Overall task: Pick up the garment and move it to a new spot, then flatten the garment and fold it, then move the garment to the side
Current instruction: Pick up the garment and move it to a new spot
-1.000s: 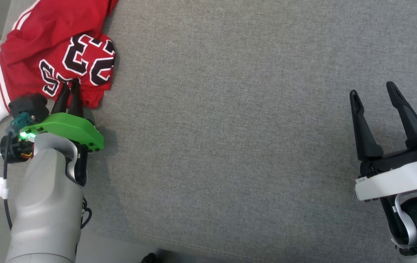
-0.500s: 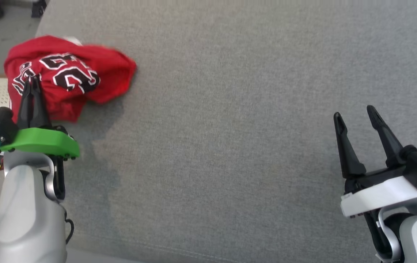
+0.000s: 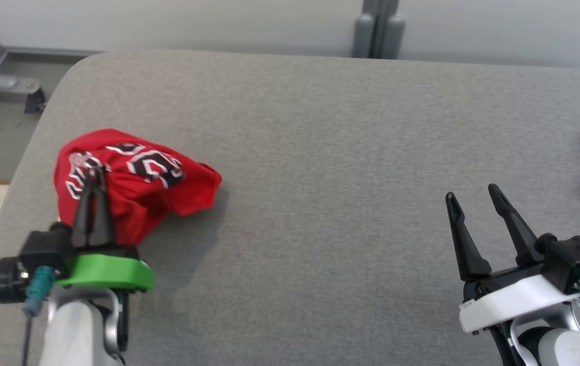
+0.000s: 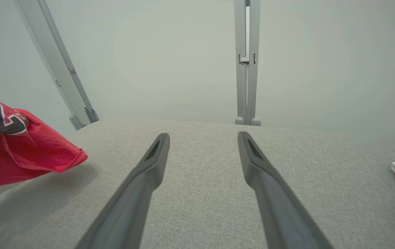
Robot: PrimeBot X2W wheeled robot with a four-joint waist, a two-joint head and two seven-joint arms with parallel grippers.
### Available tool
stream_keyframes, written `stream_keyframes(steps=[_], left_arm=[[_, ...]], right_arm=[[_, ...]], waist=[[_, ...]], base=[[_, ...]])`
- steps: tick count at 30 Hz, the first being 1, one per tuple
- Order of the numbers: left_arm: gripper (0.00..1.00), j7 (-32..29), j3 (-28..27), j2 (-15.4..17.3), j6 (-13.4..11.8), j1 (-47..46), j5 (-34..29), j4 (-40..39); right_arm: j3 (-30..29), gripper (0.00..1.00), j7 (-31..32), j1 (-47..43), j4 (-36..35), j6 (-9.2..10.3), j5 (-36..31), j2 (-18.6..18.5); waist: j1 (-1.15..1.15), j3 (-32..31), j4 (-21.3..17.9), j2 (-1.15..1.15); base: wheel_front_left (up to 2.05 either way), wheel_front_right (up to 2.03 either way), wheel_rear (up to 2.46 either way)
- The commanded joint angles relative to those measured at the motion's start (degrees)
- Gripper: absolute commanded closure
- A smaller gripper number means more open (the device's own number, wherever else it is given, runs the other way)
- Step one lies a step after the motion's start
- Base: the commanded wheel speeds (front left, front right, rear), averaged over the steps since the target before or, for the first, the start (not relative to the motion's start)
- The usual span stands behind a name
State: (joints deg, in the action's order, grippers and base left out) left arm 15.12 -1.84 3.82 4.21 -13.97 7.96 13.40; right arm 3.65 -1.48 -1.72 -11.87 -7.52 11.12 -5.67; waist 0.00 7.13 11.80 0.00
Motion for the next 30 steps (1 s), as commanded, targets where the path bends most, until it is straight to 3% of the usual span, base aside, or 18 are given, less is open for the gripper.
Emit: stream_keyframes(steps=[1, 10, 17, 26, 27, 28, 29, 30], left_arm=[[1.00, -0.10, 1.14, -0.39, 0.22, 1.45, 0.71, -0.66], [1.00, -1.04, 13.60, -0.84, 1.38, -0.96, 3.07, -1.00], [1.00, -0.85, 24.64, -0.76, 0.35, -7.68, 5.25, 1.95], [1.00, -0.60, 33.45, -0.73, -0.32, -12.26, 5.30, 10.37], [0.82, -0.49, 33.79, -0.71, -0.29, -12.41, 5.49, 10.98], [0.25, -0.27, 34.20, -0.72, -0.33, -12.70, 5.47, 11.31], [0.00, -0.29, 34.45, -0.74, -0.22, -12.83, 5.49, 11.20], [0.00, -0.07, 34.66, -0.75, -0.07, -12.71, 5.94, 10.51]], right_arm=[[-0.02, 0.00, -0.31, -0.86, -0.05, 0.06, 0.49, 0.29], [0.03, 0.00, -0.94, -0.48, -0.44, 0.06, 0.85, 1.05], [-0.48, 0.00, -2.41, 0.86, -0.19, 0.06, 1.26, 1.84], [-0.94, 0.00, -5.51, 2.77, 1.67, 0.06, 2.12, 2.57], [-1.04, 0.00, -5.69, 2.86, 1.98, 0.06, 2.12, 2.58], [-1.24, 0.00, -5.98, 3.05, 2.28, 0.06, 2.10, 2.60], [-1.29, 0.00, -6.13, 3.27, 2.52, 0.06, 2.09, 2.63], [-1.32, 0.00, -6.23, 3.49, 2.85, 0.06, 2.06, 2.66]], waist=[[0.00, -3.00, -4.51, 0.00], [0.00, -0.26, -13.63, 0.00], [0.00, 5.16, -20.75, 0.00], [0.00, 11.65, -24.25, 0.00], [0.00, 11.83, -24.16, 0.00], [0.00, 11.92, -23.90, 0.00], [0.00, 11.86, -23.56, 0.00], [0.00, 11.65, -23.11, 0.00]], base=[[0.00, 0.00, 0.00], [0.00, 0.00, 0.00], [0.00, 0.00, 0.00], [0.00, 0.00, 0.00], [0.00, 0.00, 0.00], [0.00, 0.00, 0.00], [0.00, 0.00, 0.00], [0.00, 0.00, 0.00]])
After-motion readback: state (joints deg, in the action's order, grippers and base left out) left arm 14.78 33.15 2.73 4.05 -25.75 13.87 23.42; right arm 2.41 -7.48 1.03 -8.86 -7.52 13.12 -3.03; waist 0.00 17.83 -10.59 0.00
